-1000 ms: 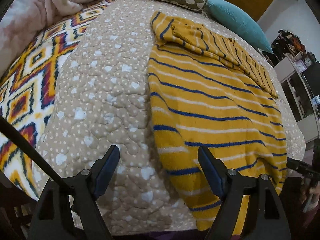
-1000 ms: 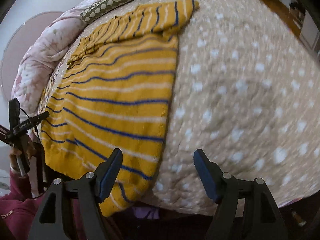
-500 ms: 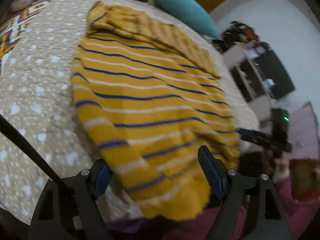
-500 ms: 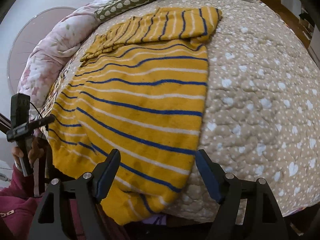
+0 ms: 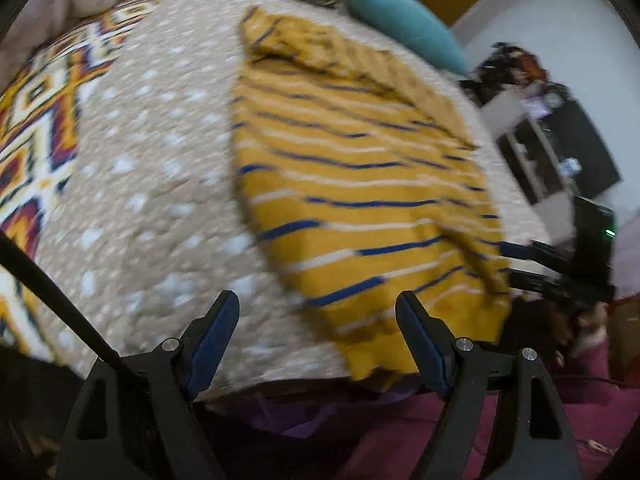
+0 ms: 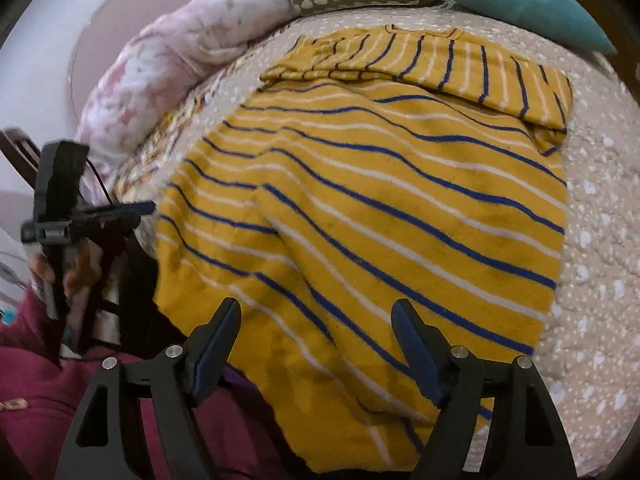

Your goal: Fold small clothes

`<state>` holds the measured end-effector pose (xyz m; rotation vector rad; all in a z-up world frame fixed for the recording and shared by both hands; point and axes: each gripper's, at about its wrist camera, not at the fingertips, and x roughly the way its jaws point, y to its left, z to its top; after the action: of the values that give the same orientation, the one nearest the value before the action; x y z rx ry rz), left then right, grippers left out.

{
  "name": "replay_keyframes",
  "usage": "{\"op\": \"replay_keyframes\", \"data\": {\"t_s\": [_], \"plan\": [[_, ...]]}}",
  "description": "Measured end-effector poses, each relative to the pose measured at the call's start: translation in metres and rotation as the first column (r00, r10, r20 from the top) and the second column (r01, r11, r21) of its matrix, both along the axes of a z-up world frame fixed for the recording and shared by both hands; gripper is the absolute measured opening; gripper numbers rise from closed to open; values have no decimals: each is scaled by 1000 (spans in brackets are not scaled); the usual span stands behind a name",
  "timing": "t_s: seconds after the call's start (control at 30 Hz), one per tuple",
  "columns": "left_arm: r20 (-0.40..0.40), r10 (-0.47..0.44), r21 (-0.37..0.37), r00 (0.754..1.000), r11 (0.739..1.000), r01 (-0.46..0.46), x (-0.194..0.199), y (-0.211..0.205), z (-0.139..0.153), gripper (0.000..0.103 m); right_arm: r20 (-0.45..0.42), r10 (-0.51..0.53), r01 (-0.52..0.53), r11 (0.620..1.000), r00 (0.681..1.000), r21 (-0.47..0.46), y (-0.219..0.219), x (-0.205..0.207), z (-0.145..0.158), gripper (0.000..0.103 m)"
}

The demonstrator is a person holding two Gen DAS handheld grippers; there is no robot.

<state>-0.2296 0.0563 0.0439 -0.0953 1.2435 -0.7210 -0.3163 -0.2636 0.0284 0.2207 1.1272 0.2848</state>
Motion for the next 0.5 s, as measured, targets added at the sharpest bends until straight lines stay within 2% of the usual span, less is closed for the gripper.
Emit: {"op": "replay_keyframes", "data": {"t_s": [0.13,0.33,0.4,0.5], "plan": [[57,59,70,997,996,-63,-1,-4,-8,79,-29,-46,46,999,999,11,-19,-14,-6,82],[94,-21,110,995,994,10,-16,-38,-16,79,-67,-163,166,986,984,34,-54,-32,-14,82],[98,-56,93,994,995,46,-24,-45,-15,79,-72,-187,191,981,980,42,-63,-39,-15,82],[94,-61,79,994,995,54,-27,-51,-16,79,-81,-219,223,973,972,52,-74,-48,-16,82]]}}
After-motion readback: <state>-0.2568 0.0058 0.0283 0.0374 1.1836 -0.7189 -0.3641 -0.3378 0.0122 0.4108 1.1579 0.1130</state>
